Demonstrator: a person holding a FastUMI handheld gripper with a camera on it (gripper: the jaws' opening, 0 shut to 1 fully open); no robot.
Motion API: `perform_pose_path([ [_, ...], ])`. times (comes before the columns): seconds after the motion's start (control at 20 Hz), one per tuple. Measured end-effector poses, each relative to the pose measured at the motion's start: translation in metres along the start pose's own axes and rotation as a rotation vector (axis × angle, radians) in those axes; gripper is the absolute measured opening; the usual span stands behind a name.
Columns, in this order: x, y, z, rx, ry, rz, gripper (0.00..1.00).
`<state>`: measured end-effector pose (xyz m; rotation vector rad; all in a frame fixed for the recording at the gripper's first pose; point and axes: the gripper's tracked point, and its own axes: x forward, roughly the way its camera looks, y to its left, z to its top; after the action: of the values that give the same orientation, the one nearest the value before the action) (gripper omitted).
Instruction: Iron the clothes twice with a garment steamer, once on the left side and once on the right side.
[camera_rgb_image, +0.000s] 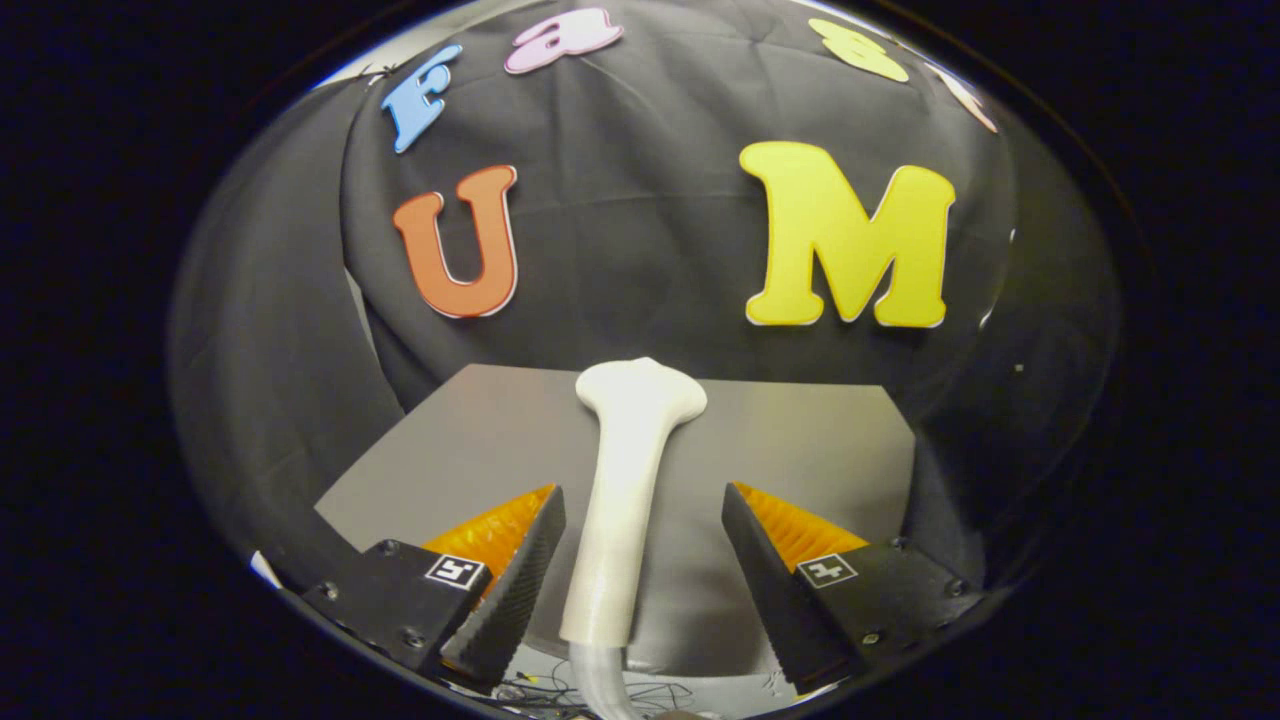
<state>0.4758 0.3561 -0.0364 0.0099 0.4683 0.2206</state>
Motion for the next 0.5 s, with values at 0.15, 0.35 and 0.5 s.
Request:
perform_pose_path([
  [0.15,0.018,0.008,-0.011,-0.010,0.063,0.004,0.93],
  [0.35,0.028,0.014,-0.017,-0.032,0.076,0.008,0.68],
  [0.5,0.030,0.014,-0.016,0.002,0.087,0.011,0.47],
])
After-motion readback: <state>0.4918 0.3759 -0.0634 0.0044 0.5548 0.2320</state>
